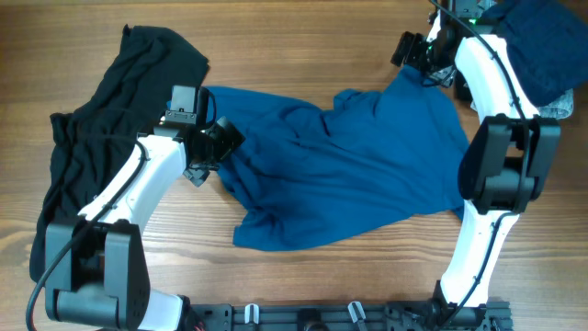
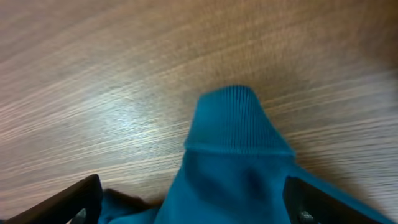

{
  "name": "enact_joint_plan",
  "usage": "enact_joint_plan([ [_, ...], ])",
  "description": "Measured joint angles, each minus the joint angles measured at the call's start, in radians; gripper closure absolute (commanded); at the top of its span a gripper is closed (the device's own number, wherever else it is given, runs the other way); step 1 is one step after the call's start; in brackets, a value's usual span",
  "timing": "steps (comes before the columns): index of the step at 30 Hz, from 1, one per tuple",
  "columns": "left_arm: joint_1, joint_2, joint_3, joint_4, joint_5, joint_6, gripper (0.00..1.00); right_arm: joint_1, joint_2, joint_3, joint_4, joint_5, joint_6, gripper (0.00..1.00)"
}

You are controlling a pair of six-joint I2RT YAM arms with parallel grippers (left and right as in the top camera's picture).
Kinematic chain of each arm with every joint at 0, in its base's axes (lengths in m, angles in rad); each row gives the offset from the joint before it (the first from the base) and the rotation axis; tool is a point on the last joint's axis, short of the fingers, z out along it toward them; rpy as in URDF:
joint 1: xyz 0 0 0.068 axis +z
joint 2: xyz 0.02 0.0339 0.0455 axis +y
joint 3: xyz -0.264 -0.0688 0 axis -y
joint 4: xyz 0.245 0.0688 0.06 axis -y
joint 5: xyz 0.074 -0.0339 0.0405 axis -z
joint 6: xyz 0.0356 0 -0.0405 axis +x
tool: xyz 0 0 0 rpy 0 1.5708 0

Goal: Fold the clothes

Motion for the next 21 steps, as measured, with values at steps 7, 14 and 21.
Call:
enact_joint_plan([
  [7, 0.000, 0.000, 0.000, -0.001, 0.000, 0.001, 0.01, 0.000, 0.080, 0.000, 0.012, -0.003, 0.040, 0.62],
  [14, -0.001, 0.000, 0.000, 0.001, 0.000, 0.011, 0.32, 0.001, 0.103, 0.015, -0.009, 0.149, 0.181, 0.96],
  [21, -0.036, 0.076, 0.000, 0.138, 0.002, 0.008, 0.33, -0.053, 0.104, 0.142, -0.196, 0.438, 0.328, 0.96],
])
